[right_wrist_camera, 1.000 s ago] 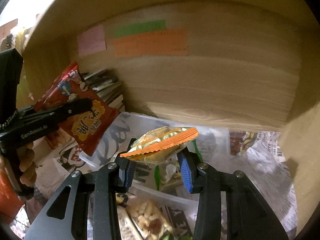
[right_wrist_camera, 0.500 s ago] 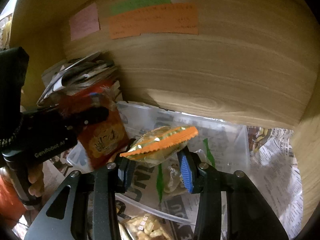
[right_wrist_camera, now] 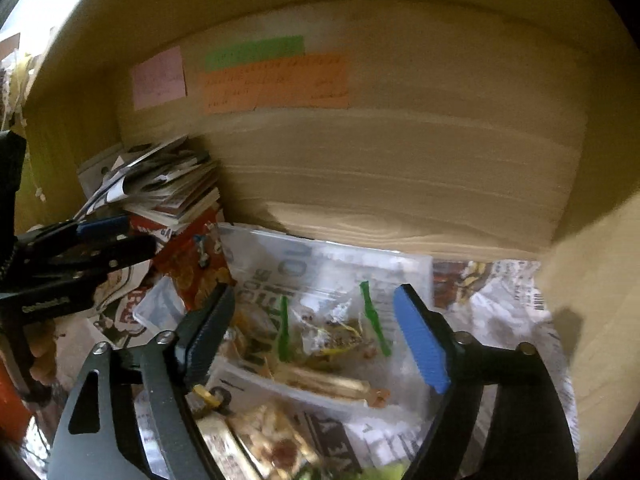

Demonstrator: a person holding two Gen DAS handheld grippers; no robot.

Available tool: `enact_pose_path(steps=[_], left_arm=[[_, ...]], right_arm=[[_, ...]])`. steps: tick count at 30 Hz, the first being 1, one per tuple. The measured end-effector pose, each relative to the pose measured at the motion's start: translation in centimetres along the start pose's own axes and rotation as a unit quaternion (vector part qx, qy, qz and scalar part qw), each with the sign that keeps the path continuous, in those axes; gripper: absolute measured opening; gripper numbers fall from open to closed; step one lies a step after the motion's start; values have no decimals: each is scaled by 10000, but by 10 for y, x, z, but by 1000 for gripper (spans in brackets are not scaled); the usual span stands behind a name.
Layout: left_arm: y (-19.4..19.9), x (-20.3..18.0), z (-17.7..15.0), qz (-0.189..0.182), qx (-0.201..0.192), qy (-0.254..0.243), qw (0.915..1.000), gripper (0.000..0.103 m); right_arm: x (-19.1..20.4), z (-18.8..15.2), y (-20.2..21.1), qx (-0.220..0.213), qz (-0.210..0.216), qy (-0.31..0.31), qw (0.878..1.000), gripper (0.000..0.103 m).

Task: Organize snacks
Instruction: 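Lift the red bag into the clear box with the left tool while the right tool releases the orange snack, then grasp the gold-striped wrapped bar with the left tool while the right tool grasps the green jelly cup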

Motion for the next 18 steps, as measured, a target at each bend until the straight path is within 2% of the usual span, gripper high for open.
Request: enact_pose_path(steps=[9,18], left_arm=[[7,12,-44,72,463,40,9989,69],[-6,18,-97,196,1128,4,9934,69]], right_arm=[[-21,-26,31,22,-322,-117,9994,86],[-51,-76,35,518,-538,-571,9956,87]])
Point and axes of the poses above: each gripper's, at about its wrist camera, not at the fingertips, and y roughly against the way its jaws point, x to its left, z to its top, the point moved 8 cm from there along -y, roughly the way its jaws point, and after that the axes turned 6 degrees about z, right-handed, at the moved point
